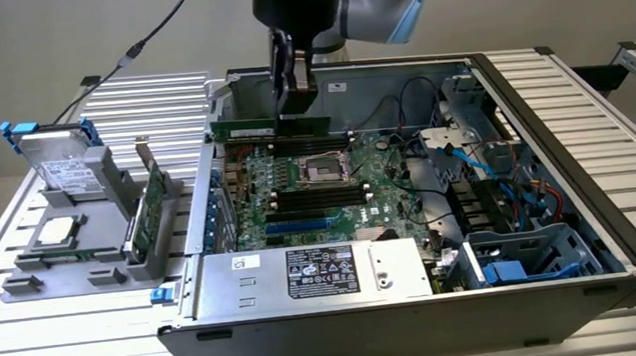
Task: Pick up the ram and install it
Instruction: 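Pick up the ram and move it above insertion slot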
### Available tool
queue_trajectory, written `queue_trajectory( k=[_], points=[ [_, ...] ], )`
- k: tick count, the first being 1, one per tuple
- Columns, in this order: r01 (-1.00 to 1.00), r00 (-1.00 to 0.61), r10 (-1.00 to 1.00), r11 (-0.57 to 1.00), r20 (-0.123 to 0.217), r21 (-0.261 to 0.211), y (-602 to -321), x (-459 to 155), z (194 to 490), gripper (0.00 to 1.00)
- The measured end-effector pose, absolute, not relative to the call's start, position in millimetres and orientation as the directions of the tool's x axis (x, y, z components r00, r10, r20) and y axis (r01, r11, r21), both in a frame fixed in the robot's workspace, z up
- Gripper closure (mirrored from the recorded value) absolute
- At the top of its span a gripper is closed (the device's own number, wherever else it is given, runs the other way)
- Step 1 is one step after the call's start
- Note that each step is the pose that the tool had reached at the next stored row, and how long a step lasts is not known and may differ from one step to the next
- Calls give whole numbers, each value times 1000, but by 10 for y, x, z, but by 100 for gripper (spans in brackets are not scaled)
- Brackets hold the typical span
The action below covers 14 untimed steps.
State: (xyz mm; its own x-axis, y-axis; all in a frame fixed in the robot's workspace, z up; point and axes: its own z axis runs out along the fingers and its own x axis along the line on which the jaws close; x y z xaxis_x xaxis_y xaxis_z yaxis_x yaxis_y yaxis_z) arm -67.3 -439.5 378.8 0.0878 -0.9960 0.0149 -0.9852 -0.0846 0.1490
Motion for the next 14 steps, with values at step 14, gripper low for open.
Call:
queue_trajectory(
  k=[14],
  points=[
    [-986, 81, -997, -78, 15, 148, -4310, -413, 3674, 86]
  ],
)
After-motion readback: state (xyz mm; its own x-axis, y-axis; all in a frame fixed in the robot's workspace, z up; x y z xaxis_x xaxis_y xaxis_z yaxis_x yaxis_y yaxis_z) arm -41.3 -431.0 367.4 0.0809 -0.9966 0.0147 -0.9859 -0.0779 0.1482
